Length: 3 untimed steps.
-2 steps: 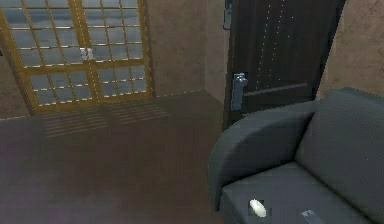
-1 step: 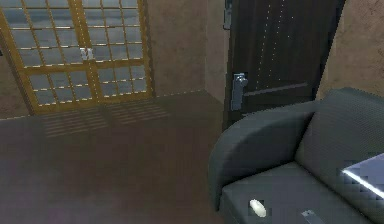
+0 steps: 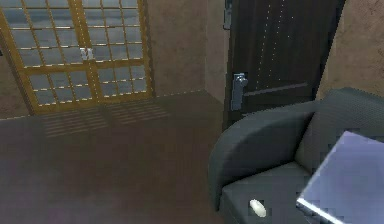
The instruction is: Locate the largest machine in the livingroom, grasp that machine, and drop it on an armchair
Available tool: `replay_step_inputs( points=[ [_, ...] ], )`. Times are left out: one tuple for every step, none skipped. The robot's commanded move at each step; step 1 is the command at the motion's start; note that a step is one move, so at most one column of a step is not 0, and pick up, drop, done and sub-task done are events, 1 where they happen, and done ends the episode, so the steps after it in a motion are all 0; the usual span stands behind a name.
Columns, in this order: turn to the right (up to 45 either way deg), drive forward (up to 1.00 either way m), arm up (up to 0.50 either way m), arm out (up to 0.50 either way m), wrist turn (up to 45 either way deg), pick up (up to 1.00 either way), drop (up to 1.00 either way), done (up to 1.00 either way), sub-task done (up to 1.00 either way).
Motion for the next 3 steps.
replay_step_inputs(
  points=[
    [0.0,0.00,0.00,-0.36,0.0,0.00,0.00,0.00,0.00],
    [-21.0,0.00,0.00,0.00,0.0,0.00,0.00,0.00,0.00],
    [0.0,1.00,0.00,0.00,0.0,0.00,0.00,0.00,0.00]
  ],
)
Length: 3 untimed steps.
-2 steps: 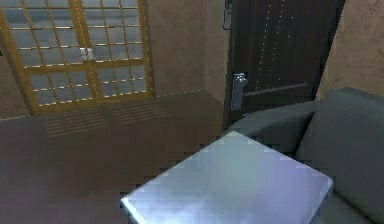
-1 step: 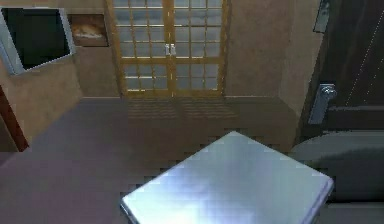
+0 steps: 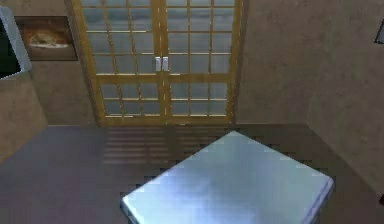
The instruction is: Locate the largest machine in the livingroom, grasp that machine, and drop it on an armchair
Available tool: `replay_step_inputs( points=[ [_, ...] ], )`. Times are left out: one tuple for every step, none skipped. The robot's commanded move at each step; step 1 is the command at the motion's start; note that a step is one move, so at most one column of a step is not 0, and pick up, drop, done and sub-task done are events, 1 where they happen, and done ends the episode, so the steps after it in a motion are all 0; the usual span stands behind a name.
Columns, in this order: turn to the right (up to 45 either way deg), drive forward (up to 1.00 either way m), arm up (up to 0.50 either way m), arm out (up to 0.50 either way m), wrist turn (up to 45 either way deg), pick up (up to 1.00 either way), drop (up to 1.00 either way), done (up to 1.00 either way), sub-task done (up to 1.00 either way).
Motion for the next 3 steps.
replay_step_inputs(
  points=[
    [-3.0,0.00,0.00,0.00,0.0,0.00,0.00,0.00,0.00],
    [0.0,0.35,0.00,0.00,0.0,0.00,0.00,0.00,0.00],
    [45.0,0.00,0.00,0.00,0.0,0.00,0.00,0.00,0.00]
  ],
)
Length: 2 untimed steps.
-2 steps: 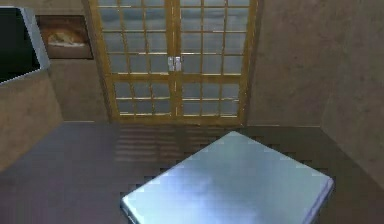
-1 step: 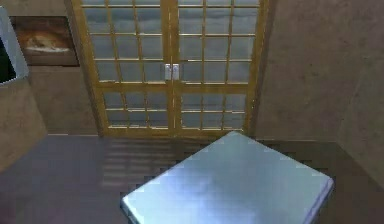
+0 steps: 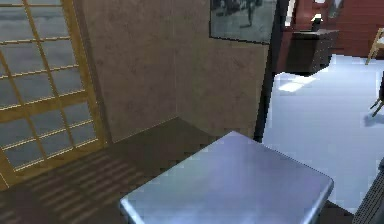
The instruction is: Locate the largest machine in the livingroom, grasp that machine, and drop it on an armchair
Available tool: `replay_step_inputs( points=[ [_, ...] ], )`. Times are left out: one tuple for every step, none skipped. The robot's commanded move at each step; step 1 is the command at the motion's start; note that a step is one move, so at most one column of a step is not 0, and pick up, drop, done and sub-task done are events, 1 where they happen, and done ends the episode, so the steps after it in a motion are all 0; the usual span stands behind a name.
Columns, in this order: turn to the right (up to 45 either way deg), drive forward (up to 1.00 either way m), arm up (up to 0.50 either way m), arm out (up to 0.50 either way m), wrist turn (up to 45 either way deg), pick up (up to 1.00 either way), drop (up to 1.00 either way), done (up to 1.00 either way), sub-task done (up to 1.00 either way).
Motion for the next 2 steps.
replay_step_inputs(
  points=[
    [0.0,0.70,0.00,0.00,0.0,0.00,0.00,0.00,0.00],
    [45.0,0.00,0.00,0.00,0.0,0.00,0.00,0.00,0.00]
  ],
)
